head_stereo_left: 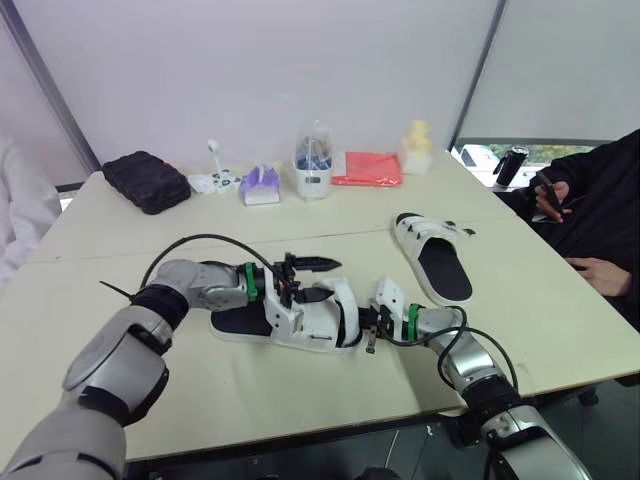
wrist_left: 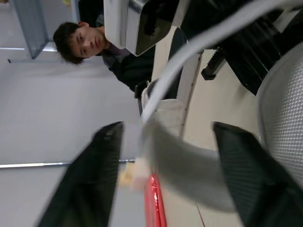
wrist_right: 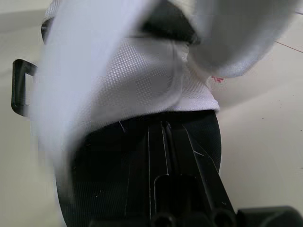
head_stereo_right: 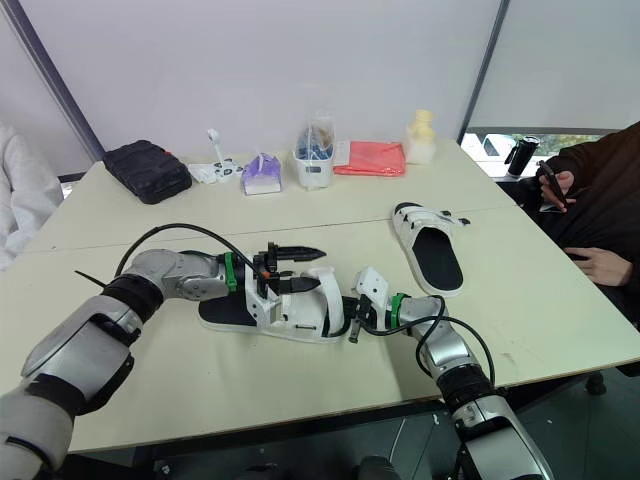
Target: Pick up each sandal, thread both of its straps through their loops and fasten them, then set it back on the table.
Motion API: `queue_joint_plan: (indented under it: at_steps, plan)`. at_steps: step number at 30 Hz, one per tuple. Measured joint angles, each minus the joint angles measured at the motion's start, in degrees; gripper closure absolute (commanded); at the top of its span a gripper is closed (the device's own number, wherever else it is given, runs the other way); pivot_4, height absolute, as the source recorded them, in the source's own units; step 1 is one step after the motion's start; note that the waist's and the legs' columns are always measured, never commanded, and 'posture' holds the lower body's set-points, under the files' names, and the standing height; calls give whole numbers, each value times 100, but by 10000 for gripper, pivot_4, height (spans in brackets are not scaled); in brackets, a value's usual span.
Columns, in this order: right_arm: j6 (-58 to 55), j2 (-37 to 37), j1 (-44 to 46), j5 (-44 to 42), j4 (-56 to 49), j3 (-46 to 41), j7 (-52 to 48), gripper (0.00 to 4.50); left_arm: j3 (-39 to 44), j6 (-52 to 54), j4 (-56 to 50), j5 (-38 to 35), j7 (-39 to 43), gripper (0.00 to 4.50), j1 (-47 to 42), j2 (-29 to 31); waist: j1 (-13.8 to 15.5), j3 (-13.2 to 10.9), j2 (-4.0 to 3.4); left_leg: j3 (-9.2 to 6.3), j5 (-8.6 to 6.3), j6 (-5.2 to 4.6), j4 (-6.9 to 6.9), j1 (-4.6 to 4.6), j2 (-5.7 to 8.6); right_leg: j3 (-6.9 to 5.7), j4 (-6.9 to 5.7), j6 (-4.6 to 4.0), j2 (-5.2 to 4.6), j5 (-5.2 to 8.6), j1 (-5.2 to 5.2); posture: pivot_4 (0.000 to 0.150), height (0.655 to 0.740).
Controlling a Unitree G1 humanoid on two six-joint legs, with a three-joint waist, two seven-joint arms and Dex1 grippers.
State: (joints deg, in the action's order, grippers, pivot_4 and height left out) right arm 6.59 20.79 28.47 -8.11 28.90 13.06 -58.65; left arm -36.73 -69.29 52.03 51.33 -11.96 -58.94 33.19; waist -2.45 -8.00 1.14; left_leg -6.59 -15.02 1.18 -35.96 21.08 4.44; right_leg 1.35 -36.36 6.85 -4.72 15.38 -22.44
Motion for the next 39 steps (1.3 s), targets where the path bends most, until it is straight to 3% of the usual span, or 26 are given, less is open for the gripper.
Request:
queue_joint_plan:
  at_steps: [7, 11, 14, 16, 20, 24, 27, 30, 39]
  plan:
    - [61, -5, 61, 0, 114, 16, -39, 45000, 526, -3, -147, -1108, 822, 7334, 433, 577, -3, 1, -3, 1, 0, 0, 0, -8, -3, 2, -2, -2, 1, -1, 4, 1500, 7400]
    - [163, -12, 110, 1, 244, 22, -85, 45000, 1101, 1216, -512, -3645, 2856, 7334, 1091, 497, -1, 1, -7, 0, -1, -1, 0, -19, -5, 3, -5, -4, -1, -1, 15, 1500, 7400]
    - [212, -32, 134, 2, 298, 31, -97, 45000, 1465, 3003, -1698, -5438, 4391, 7334, 1659, 476, -14, 1, -8, 0, -2, -2, 1, -18, -9, 8, -6, -6, 0, -2, 13, 1500, 7400]
    - [225, -50, 155, 3, 335, 33, -107, 45000, 1777, 4759, -2765, -6628, 5004, 7334, 1993, 502, -24, 1, -8, 0, -2, -3, 1, -18, -12, 10, -7, -8, 2, -2, 12, 1500, 7400]
    - [257, -65, 191, 3, 405, 51, -144, 45000, 2392, 8223, -5075, -9049, 5300, 7334, 2528, 806, -33, 0, -9, 0, -4, -4, 4, -30, -16, 13, -5, -9, 6, -2, 19, 1500, 7400]
    - [260, -62, 196, 10, 461, 66, -142, 45000, 2697, 10121, -6684, -10470, 5197, 7334, 3299, 1043, -18, 0, -14, 1, -8, -3, 16, -80, -17, 17, 7, -15, 8, 2, 66, 1500, 7400]
    - [260, -60, 204, 13, 474, 66, -140, 45000, 2717, 10642, -7118, -10593, 5232, 7334, 3864, 1166, -9, -1, -14, 0, -9, -2, 18, -83, -17, 16, 7, -21, 9, 5, 69, 1500, 7400]
    - [259, -49, 196, 13, 474, 60, -140, 45000, 2649, 10713, -7206, -10213, 5257, 7334, 4142, 1133, 5, 0, -13, -1, -10, 0, 18, -84, -17, 13, 14, -33, 9, 12, 75, 1500, 7400]
    - [258, -66, 201, 17, 478, 66, -144, 45000, 2056, 10587, -6770, -8858, 5433, 7334, 3698, 241, -6, 2, -13, -3, -18, 13, 19, -89, -22, 10, 25, -46, 9, 19, 85, 1500, 7400]
